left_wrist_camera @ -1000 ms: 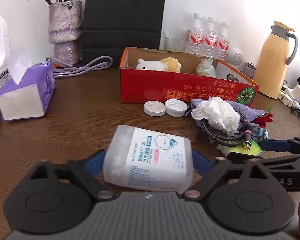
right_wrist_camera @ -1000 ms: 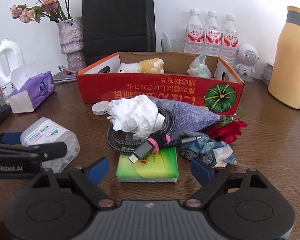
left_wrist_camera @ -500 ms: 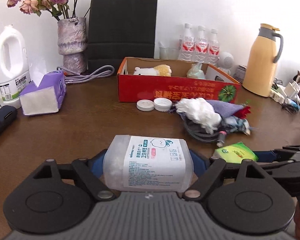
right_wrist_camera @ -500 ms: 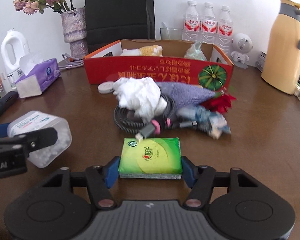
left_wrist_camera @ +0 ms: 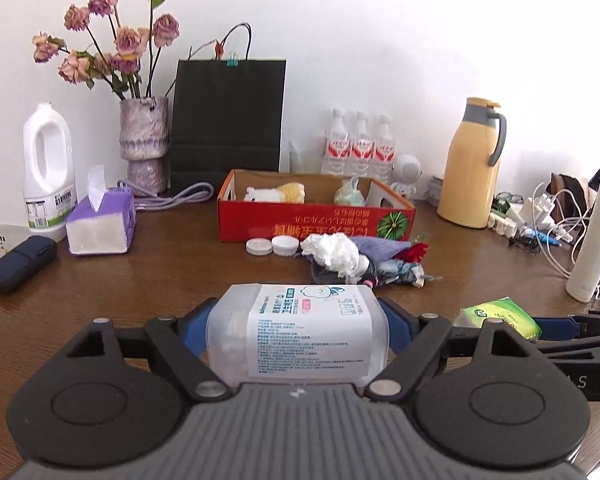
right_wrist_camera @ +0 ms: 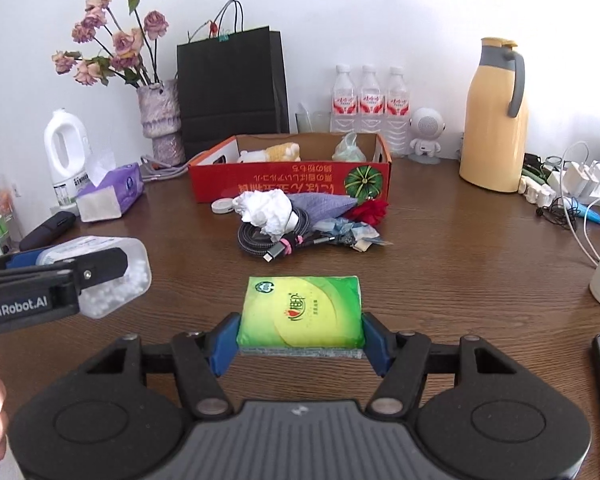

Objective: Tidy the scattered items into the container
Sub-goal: 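Carry the tub and tissue pack into the box and release both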

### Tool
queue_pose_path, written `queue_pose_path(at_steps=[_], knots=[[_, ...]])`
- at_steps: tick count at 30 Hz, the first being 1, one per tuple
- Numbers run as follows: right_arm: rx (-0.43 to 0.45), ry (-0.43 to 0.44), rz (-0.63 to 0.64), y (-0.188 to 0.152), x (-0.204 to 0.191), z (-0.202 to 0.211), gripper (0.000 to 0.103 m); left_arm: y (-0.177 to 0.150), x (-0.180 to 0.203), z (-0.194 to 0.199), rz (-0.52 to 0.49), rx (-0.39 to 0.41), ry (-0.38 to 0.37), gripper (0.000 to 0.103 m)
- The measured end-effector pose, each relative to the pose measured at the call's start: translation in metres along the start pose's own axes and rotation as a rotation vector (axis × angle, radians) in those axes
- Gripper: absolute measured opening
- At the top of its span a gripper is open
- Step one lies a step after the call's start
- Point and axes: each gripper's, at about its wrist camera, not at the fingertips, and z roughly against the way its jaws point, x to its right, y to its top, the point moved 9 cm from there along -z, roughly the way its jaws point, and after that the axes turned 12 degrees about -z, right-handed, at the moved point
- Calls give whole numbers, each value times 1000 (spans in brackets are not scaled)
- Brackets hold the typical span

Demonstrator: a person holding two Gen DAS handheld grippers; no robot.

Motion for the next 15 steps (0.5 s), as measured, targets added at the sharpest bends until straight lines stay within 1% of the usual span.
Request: queue_pose_path(at_steps=[3, 5, 7, 10, 12, 15], knots=[[26, 5, -17, 14, 3, -2, 63, 8, -1, -8, 3, 9, -1, 84], [38, 8, -24, 28, 5, -11, 63, 18, -4, -24, -1, 16, 6, 83], [56, 11, -23, 49, 6, -25, 63, 34, -11, -48, -10, 26, 17, 83], [88, 24, -23, 92, 4, -57, 63, 70, -24, -91, -22, 52, 40, 83], [100, 32, -20, 123, 1, -82, 63, 96, -35, -123, -35, 70, 70, 83], [109, 34, -20, 169, -3, -121, 63, 128, -53, -174, -28, 55, 84, 83]])
